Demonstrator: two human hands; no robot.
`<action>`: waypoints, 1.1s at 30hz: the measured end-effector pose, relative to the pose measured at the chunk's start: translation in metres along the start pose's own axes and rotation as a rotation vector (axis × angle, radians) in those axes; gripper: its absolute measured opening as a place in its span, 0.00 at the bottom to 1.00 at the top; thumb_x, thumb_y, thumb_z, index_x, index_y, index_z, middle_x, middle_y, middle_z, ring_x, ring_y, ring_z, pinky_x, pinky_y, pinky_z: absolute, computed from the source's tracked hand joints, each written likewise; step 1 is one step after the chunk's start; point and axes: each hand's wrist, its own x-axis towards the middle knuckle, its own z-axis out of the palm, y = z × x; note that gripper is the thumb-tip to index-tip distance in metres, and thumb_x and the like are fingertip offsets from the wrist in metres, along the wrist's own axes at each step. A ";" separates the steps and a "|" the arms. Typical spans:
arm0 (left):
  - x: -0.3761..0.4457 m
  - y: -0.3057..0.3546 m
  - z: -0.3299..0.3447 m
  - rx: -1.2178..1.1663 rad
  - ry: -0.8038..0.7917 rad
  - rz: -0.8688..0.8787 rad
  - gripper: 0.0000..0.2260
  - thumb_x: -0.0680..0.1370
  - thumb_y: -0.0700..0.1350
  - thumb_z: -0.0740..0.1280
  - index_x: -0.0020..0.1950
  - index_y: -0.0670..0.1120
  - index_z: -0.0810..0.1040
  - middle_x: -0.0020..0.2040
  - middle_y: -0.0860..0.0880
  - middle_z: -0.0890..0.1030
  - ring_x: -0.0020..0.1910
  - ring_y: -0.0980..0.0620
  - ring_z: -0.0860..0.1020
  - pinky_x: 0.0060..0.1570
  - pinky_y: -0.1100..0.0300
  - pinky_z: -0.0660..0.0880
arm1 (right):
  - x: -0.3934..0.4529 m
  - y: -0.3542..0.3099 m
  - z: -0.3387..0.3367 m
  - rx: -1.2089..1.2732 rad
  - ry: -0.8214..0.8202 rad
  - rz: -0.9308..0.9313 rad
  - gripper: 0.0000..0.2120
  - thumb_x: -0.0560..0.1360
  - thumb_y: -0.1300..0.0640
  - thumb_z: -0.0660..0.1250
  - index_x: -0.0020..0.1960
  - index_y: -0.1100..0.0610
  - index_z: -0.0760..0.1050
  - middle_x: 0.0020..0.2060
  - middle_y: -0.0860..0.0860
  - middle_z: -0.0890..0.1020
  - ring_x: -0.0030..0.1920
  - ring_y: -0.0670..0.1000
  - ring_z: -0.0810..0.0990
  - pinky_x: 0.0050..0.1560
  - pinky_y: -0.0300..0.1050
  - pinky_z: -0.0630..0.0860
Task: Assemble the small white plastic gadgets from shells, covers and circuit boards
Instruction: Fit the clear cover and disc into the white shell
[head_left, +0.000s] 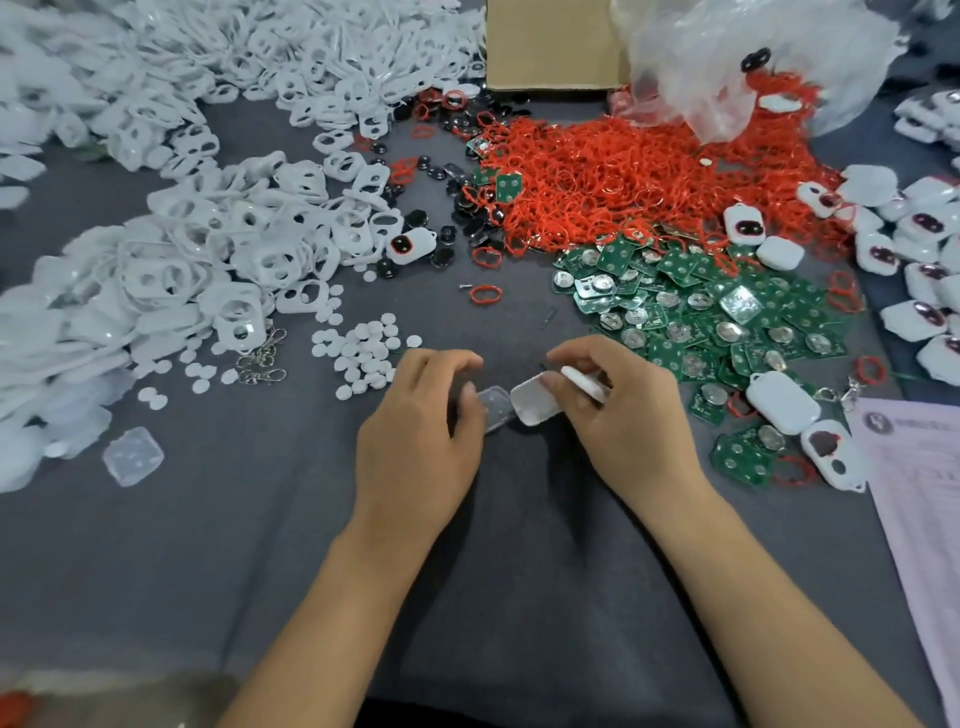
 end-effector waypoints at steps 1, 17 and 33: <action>-0.001 -0.001 -0.001 0.024 0.009 0.027 0.11 0.79 0.45 0.68 0.61 0.54 0.79 0.55 0.59 0.76 0.52 0.62 0.73 0.40 0.69 0.66 | 0.001 0.001 -0.002 -0.012 0.018 -0.001 0.06 0.78 0.59 0.74 0.53 0.50 0.84 0.44 0.43 0.85 0.45 0.46 0.82 0.46 0.45 0.78; 0.001 0.002 -0.005 -0.032 -0.049 0.041 0.07 0.82 0.52 0.67 0.55 0.51 0.82 0.40 0.55 0.82 0.40 0.52 0.79 0.51 0.47 0.75 | 0.010 0.005 -0.030 -0.074 -0.138 -0.068 0.16 0.76 0.58 0.77 0.62 0.56 0.81 0.54 0.50 0.78 0.51 0.41 0.76 0.52 0.25 0.69; 0.001 -0.008 0.001 0.028 -0.055 0.084 0.02 0.77 0.45 0.71 0.49 0.52 0.83 0.48 0.54 0.77 0.49 0.51 0.75 0.56 0.51 0.72 | 0.014 0.013 -0.029 0.235 -0.096 0.008 0.05 0.80 0.52 0.69 0.49 0.46 0.73 0.38 0.53 0.86 0.27 0.53 0.80 0.31 0.45 0.73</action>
